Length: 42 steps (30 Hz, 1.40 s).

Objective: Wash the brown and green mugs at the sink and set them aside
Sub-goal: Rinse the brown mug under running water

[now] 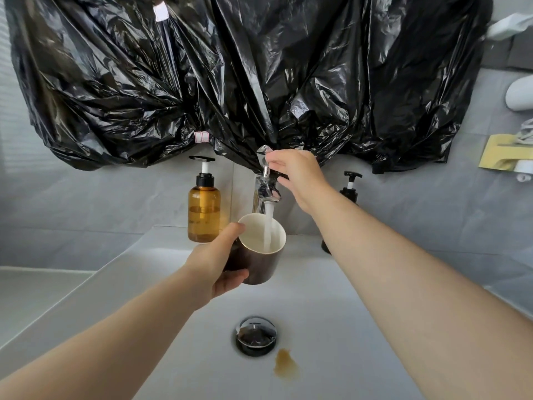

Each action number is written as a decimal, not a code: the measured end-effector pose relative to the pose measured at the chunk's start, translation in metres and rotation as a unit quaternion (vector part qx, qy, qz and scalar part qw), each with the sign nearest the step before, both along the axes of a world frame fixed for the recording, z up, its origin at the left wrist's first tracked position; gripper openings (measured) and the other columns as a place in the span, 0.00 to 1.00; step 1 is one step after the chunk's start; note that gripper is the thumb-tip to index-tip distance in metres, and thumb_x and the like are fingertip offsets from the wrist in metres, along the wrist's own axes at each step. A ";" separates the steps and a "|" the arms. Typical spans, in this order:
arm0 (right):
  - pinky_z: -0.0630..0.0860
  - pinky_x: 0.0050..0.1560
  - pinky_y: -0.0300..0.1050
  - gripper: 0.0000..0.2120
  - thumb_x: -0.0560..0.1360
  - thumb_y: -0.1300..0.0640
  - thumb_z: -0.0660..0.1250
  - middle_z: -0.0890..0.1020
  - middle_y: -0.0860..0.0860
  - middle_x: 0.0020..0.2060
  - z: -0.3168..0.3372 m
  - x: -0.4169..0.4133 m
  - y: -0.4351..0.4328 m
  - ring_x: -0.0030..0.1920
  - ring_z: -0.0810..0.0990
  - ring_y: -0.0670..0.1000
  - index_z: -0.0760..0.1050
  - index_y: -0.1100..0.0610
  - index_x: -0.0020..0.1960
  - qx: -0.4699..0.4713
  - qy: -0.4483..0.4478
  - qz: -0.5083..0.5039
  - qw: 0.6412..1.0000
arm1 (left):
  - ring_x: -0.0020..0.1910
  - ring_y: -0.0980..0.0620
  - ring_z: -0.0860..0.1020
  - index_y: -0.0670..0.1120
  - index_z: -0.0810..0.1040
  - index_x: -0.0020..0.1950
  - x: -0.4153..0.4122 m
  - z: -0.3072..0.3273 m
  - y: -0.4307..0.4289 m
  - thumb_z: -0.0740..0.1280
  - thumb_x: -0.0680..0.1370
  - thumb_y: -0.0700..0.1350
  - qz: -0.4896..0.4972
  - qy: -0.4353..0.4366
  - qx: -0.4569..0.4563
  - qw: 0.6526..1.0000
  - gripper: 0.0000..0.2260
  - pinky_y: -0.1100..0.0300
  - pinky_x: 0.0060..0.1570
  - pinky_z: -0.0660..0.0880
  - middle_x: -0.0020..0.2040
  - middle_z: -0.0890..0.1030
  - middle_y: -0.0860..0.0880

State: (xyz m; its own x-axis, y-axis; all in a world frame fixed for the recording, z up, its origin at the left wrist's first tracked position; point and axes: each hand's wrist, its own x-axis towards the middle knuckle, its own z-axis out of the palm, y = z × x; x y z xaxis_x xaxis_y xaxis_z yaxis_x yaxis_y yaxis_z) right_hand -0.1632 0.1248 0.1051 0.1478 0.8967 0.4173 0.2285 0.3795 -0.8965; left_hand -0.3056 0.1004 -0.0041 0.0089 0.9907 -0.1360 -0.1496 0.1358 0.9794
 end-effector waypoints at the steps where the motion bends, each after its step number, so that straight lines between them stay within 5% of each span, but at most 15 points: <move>1: 0.69 0.69 0.51 0.15 0.77 0.58 0.65 0.81 0.54 0.59 -0.001 0.001 -0.001 0.63 0.77 0.53 0.79 0.60 0.62 0.003 -0.013 0.010 1.000 | 0.30 0.50 0.79 0.47 0.76 0.51 0.000 -0.001 -0.001 0.70 0.74 0.60 -0.001 0.003 0.000 1.000 0.18 0.64 0.25 0.76 0.48 0.79 0.46; 3: 0.69 0.68 0.49 0.13 0.79 0.57 0.64 0.81 0.51 0.58 -0.008 0.008 -0.008 0.64 0.76 0.51 0.79 0.57 0.61 0.011 -0.030 0.019 0.999 | 0.29 0.50 0.79 0.47 0.77 0.50 0.000 -0.002 -0.002 0.70 0.73 0.60 -0.002 0.009 0.000 1.000 0.18 0.64 0.26 0.77 0.49 0.79 0.46; 7: 0.73 0.64 0.62 0.13 0.75 0.55 0.65 0.81 0.63 0.53 -0.042 0.025 -0.032 0.59 0.77 0.62 0.80 0.64 0.49 0.026 -0.048 -0.044 0.998 | 0.29 0.50 0.79 0.47 0.78 0.50 0.001 -0.004 -0.003 0.70 0.73 0.61 -0.002 0.022 -0.001 1.000 0.18 0.63 0.27 0.77 0.49 0.79 0.45; 11: 0.77 0.60 0.57 0.06 0.75 0.49 0.65 0.82 0.46 0.46 -0.079 0.043 -0.048 0.53 0.81 0.51 0.79 0.49 0.46 -0.012 -0.121 -0.041 0.992 | 0.28 0.50 0.80 0.46 0.78 0.51 0.001 -0.005 -0.003 0.70 0.72 0.61 -0.004 0.021 0.015 1.000 0.19 0.62 0.30 0.78 0.48 0.79 0.45; 15: 0.83 0.50 0.52 0.08 0.80 0.48 0.61 0.80 0.53 0.51 -0.093 0.040 -0.050 0.52 0.81 0.55 0.77 0.50 0.50 -0.080 -0.147 0.014 0.986 | 0.28 0.50 0.80 0.47 0.78 0.53 0.002 -0.004 -0.005 0.70 0.73 0.59 -0.022 0.010 0.038 0.999 0.18 0.61 0.32 0.79 0.44 0.78 0.47; 23: 0.82 0.53 0.51 0.06 0.80 0.43 0.60 0.78 0.53 0.57 -0.099 0.037 -0.049 0.54 0.82 0.56 0.74 0.42 0.51 -0.136 -0.073 0.098 0.983 | 0.29 0.50 0.78 0.46 0.78 0.49 0.003 -0.006 -0.010 0.68 0.76 0.55 -0.065 -0.018 0.061 0.996 0.13 0.60 0.35 0.79 0.26 0.77 0.51; 30: 0.82 0.54 0.53 0.14 0.80 0.44 0.61 0.78 0.56 0.59 -0.105 0.042 -0.042 0.51 0.84 0.57 0.76 0.50 0.60 -0.145 -0.016 0.114 0.983 | 0.30 0.50 0.79 0.46 0.79 0.52 0.001 -0.007 -0.006 0.71 0.75 0.55 -0.081 -0.035 0.070 0.994 0.14 0.62 0.32 0.80 0.39 0.77 0.46; 37: 0.81 0.55 0.55 0.09 0.81 0.48 0.60 0.77 0.59 0.58 -0.106 0.035 -0.042 0.50 0.84 0.59 0.75 0.50 0.55 -0.168 0.092 0.111 0.975 | 0.40 0.50 0.77 0.47 0.81 0.50 0.000 -0.008 -0.001 0.78 0.69 0.49 -0.107 -0.064 0.072 0.990 0.13 0.62 0.37 0.78 0.43 0.78 0.47; 42: 0.82 0.54 0.48 0.09 0.79 0.50 0.63 0.81 0.58 0.55 -0.107 0.039 -0.036 0.51 0.84 0.54 0.77 0.54 0.53 -0.138 -0.024 0.079 0.987 | 0.45 0.50 0.77 0.49 0.75 0.63 -0.003 -0.012 0.005 0.76 0.67 0.55 -0.050 -0.011 0.086 0.995 0.28 0.58 0.43 0.74 0.48 0.78 0.48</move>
